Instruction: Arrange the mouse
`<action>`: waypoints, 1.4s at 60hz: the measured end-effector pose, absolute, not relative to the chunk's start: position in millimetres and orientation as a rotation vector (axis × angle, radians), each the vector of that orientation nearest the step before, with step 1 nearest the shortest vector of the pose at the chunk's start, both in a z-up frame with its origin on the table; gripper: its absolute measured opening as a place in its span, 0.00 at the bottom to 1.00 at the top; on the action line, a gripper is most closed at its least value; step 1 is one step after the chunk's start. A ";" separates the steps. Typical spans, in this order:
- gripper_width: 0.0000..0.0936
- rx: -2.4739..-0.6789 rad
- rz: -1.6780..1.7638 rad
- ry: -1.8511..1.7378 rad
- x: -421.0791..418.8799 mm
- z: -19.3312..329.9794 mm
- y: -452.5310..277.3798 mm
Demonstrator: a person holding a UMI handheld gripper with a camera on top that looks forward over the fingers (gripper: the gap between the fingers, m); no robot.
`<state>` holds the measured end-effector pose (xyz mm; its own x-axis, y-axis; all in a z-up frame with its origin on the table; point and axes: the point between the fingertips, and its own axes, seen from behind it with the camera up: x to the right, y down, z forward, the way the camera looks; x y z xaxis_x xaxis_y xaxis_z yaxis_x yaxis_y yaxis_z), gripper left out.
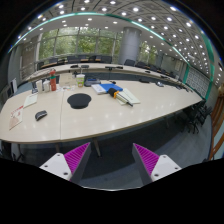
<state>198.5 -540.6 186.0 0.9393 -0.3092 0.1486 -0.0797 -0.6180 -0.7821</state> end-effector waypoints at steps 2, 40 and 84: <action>0.92 -2.238 -0.317 0.249 180.1 175.2 -532.5; 0.91 -2.236 0.078 -0.069 -171.0 18.5 -243.6; 0.52 -2.268 -0.003 -0.083 -213.5 -13.7 -105.1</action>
<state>-213.5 -105.1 -13.7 0.9978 0.0593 0.0304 0.0614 -0.6408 -0.7652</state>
